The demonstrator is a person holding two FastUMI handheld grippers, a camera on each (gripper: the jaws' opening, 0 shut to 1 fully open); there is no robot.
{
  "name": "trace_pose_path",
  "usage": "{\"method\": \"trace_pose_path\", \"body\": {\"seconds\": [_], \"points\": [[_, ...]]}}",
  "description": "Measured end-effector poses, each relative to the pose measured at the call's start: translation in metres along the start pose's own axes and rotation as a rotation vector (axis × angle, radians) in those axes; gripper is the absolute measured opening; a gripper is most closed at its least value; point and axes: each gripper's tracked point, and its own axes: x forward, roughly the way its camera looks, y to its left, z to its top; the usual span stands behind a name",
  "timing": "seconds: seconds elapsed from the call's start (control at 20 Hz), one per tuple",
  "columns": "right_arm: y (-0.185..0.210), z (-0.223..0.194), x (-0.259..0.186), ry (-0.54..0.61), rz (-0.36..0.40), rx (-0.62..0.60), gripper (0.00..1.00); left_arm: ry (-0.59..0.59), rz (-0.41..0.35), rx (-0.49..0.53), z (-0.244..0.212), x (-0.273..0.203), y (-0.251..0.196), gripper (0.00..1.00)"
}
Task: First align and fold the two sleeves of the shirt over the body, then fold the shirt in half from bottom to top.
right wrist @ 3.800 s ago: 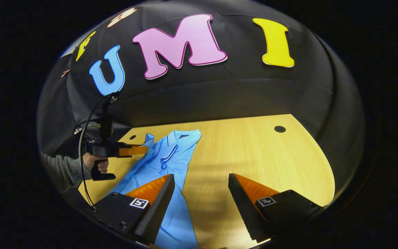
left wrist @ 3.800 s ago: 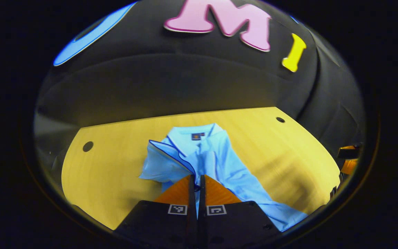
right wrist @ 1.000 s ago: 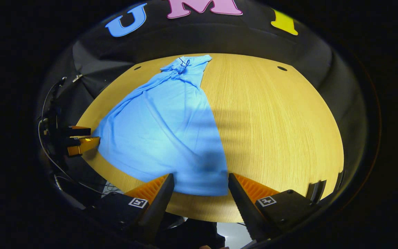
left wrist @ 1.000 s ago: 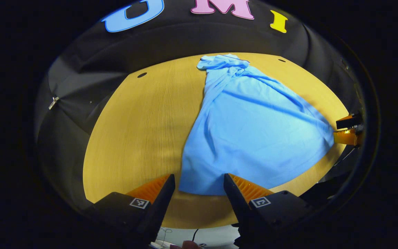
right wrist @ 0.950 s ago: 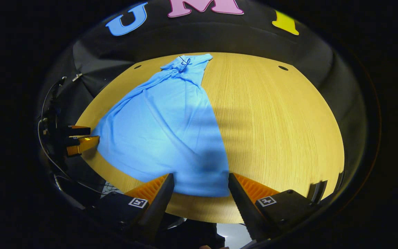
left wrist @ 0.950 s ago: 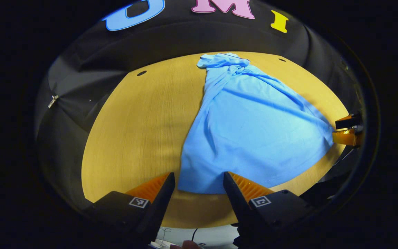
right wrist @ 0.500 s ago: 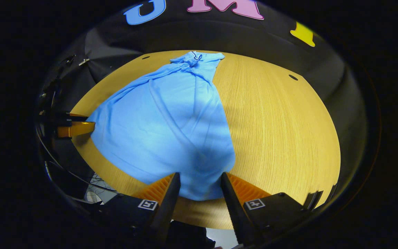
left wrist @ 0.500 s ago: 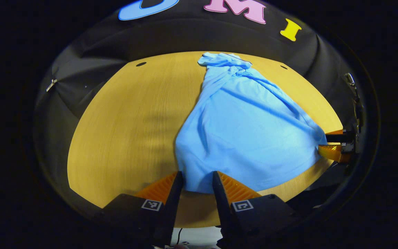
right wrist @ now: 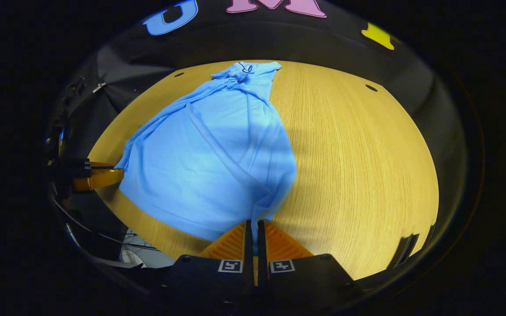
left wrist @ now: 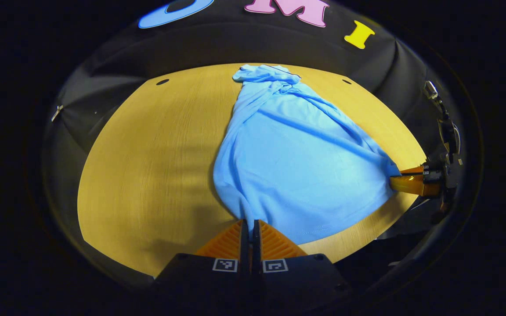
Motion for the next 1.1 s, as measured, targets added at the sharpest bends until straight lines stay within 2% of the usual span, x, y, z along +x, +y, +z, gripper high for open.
{"method": "trace_pose_path", "body": {"seconds": [0.15, 0.55, 0.8, 1.1], "points": [[-0.001, 0.002, 0.001, -0.034, 0.006, 0.009, 0.05, -0.025, 0.021, -0.045, 0.001, 0.000, 0.000, 0.06], [0.000, 0.020, -0.013, -0.120, 0.039, 0.062, 0.05, -0.075, 0.032, -0.061, 0.013, -0.010, 0.002, 0.06], [0.005, 0.052, -0.026, -0.189, 0.089, 0.114, 0.05, -0.157, 0.014, -0.103, 0.051, -0.024, -0.001, 0.06], [0.009, 0.103, -0.042, -0.285, 0.118, 0.120, 0.05, -0.259, -0.008, -0.125, 0.109, -0.044, -0.006, 0.06]]}}
